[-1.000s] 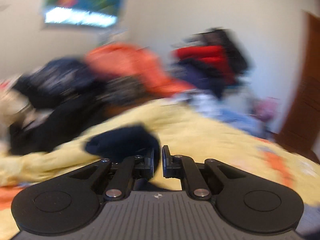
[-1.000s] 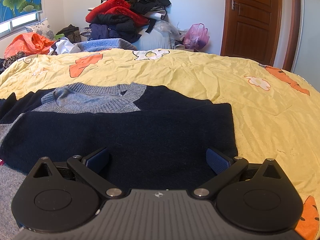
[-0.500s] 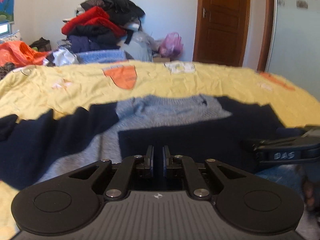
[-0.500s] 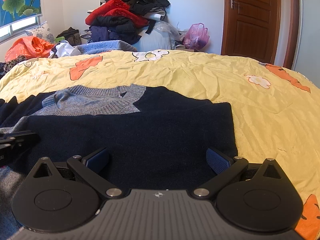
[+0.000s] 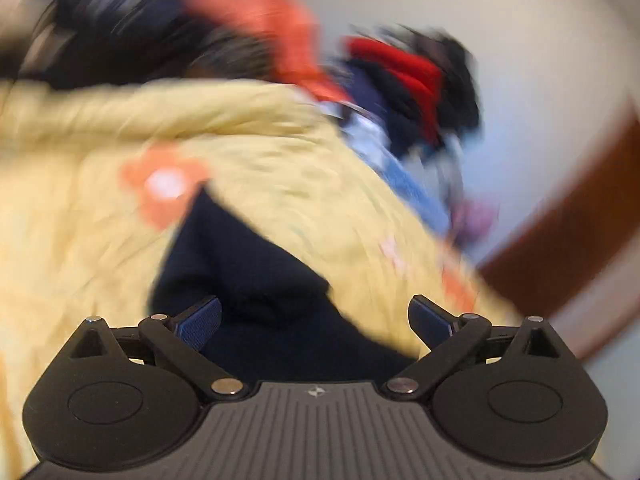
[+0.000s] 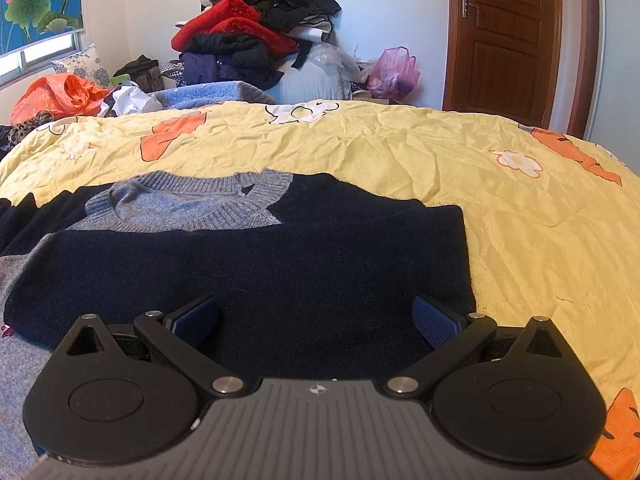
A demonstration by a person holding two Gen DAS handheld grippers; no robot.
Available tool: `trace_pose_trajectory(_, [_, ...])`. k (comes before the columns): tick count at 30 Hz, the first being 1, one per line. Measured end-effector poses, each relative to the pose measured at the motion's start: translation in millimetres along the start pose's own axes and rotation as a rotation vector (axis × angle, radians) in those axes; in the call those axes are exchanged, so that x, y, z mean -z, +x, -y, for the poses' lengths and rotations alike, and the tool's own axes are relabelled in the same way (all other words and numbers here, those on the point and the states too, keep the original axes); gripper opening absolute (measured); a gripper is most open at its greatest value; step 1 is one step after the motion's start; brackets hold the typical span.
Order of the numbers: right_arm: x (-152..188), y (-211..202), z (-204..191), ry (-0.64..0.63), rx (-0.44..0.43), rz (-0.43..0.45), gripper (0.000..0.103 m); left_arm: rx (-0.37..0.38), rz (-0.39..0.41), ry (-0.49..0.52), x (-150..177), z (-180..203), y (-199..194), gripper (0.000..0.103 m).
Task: Fold small clothes
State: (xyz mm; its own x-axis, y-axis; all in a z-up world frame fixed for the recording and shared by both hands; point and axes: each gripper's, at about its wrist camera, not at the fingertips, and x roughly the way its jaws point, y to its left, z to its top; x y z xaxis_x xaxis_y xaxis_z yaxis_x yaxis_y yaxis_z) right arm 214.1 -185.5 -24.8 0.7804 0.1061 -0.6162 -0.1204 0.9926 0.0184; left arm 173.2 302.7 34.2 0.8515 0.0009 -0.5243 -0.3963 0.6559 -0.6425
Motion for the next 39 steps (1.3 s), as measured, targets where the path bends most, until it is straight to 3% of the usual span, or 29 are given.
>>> trace_pose_trajectory(2, [0.0, 0.1, -0.1, 0.000, 0.000, 0.000, 0.103, -0.040, 0.026, -0.100, -8.3, -18.1, 3.2, 0.100])
trace_pose_trajectory(6, [0.0, 0.3, -0.1, -0.001, 0.000, 0.000, 0.103, -0.085, -0.012, -0.134, -8.1, -27.0, 21.7, 0.100])
trace_pose_trajectory(8, [0.0, 0.4, -0.1, 0.000, 0.000, 0.000, 0.103, -0.087, 0.006, -0.129, -7.5, -23.7, 28.7, 0.100])
trace_pose_trajectory(10, [-0.1, 0.4, 0.5, 0.000, -0.001, 0.000, 0.103, -0.100, 0.027, -0.131, -11.6, -21.9, 32.5, 0.077])
trace_pose_trajectory(11, [-0.1, 0.5, 0.3, 0.000, 0.000, 0.000, 0.103, -0.108, 0.013, -0.122, -14.3, -21.1, 35.6, 0.029])
trace_pose_trajectory(12, [-0.1, 0.5, 0.5, -0.001, 0.000, 0.000, 0.103, -0.130, -0.023, -0.101, -16.9, -19.2, 43.6, 0.011])
trace_pose_trajectory(14, [0.0, 0.7, -0.2, 0.001, -0.001, 0.000, 0.103, -0.182, -0.034, -0.038, -15.1, -8.7, 52.8, 0.011])
trace_pose_trajectory(16, [-0.2, 0.7, 0.6, -0.001, 0.000, 0.000, 0.103, -0.164, -0.005, 0.016, -13.3, 4.8, 40.6, 0.011])
trace_pose_trajectory(20, [-0.3, 0.9, 0.4, -0.001, 0.000, 0.000, 0.103, -0.028, 0.013, 0.092, 1.7, 50.2, 2.9, 0.011])
trace_pose_trajectory(24, [-0.4, 1.1, 0.0, -0.001, 0.000, 0.000, 0.103, 0.133, -0.015, 0.228, 50.0, 123.9, -33.0, 0.011])
trace_pose_trajectory(26, [-0.3, 1.2, -0.7, -0.002, 0.000, 0.000, 0.103, 0.231, -0.082, 0.329, 88.1, 160.2, -35.2, 0.011])
trace_pose_trajectory(28, [-0.4, 1.1, 0.1, 0.000, -0.001, 0.001, 0.103, 0.347, -0.217, 0.445, 129.2, 187.1, -20.5, 0.016])
trace_pose_trajectory(29, [-0.5, 1.0, 0.7, 0.002, -0.003, 0.001, 0.103, 0.351, -0.263, 0.494, 149.2, 194.8, -13.1, 0.018])
trace_pose_trajectory(32, [0.0, 0.6, -0.3, 0.010, -0.009, 0.004, 0.103, 0.247, -0.333, 0.604, 189.3, 200.8, -6.4, 0.048])
trace_pose_trajectory(34, [0.1, 1.3, 0.4, 0.013, -0.011, 0.005, 0.103, 0.239, -0.274, 0.664, 200.7, 190.1, -22.3, 0.065])
trace_pose_trajectory(35, [0.2, 1.5, -0.1, 0.013, -0.012, 0.005, 0.103, 0.240, -0.248, 0.688, 202.3, 181.0, -32.3, 0.082])
trace_pose_trajectory(36, [0.2, 1.0, 1.4, 0.014, -0.012, 0.005, 0.103, 0.248, -0.220, 0.700, 204.1, 171.0, -42.7, 0.088])
trace_pose_trajectory(39, [0.2, 0.9, 2.5, 0.020, -0.018, 0.007, 0.103, 0.237, -0.169, 0.729, 211.9, 136.9, -62.1, 0.088])
